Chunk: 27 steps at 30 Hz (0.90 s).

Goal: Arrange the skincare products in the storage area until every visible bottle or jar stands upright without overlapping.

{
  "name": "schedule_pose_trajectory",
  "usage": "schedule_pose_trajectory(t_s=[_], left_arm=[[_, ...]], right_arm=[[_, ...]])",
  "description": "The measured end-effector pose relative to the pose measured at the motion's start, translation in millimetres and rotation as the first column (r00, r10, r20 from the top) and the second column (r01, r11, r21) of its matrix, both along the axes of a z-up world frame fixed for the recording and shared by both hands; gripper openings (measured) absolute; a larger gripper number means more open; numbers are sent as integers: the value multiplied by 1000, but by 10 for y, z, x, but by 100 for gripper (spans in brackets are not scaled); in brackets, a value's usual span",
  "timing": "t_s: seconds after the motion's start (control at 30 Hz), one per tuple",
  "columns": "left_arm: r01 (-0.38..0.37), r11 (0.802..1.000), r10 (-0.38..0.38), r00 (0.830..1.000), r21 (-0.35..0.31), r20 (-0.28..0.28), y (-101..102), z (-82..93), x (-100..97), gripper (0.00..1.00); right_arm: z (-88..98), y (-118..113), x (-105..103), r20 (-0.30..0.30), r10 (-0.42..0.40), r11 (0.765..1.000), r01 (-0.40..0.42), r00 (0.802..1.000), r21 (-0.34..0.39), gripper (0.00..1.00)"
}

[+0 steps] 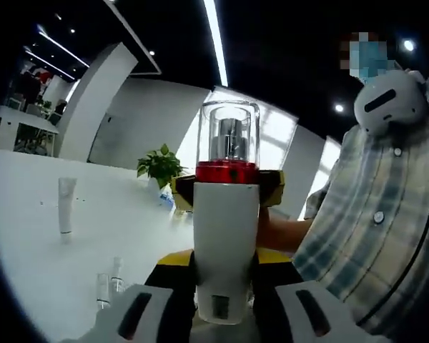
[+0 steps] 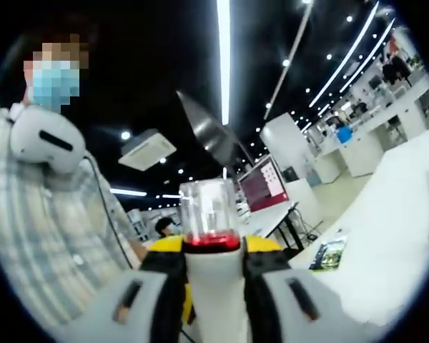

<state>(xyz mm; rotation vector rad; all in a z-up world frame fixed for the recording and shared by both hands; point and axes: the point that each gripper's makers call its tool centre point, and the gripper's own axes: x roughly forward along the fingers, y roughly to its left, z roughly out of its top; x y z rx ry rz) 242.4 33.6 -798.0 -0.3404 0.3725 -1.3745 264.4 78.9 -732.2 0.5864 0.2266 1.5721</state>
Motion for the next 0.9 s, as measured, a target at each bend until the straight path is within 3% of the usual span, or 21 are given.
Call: schedule_pose_trajectory(t_s=[0.03, 0.17, 0.37, 0.43, 0.53, 0.63, 0.9], left_arm=[[-31, 999, 30, 999, 25, 39, 14, -20, 52, 29], [-48, 998, 47, 999, 44, 25, 10, -58, 84, 28], [-122, 985, 120, 992, 122, 24, 84, -212, 210, 28], [-163, 975, 164, 986, 151, 5, 132, -296, 282, 28], [-223, 958, 228, 974, 182, -6, 212, -390, 374, 28], [-263, 948, 272, 962, 181, -28, 266, -423, 434, 28], [-330, 924, 345, 938, 195, -44, 346, -476, 519, 27]], right_arm=[[4, 0, 4, 3, -4, 1000, 4, 1000, 2, 28], [-30, 38, 74, 29, -45, 998, 46, 999, -31, 29], [-183, 61, 228, 84, -131, 979, 142, 988, -147, 29], [-255, 79, 315, 113, -189, 957, 209, 975, -201, 30], [-345, 111, 405, 112, -256, 926, 276, 960, -256, 31], [-393, 147, 485, 124, -322, 893, 344, 939, -290, 31], [-461, 206, 571, 184, -365, 840, 408, 912, -358, 31]])
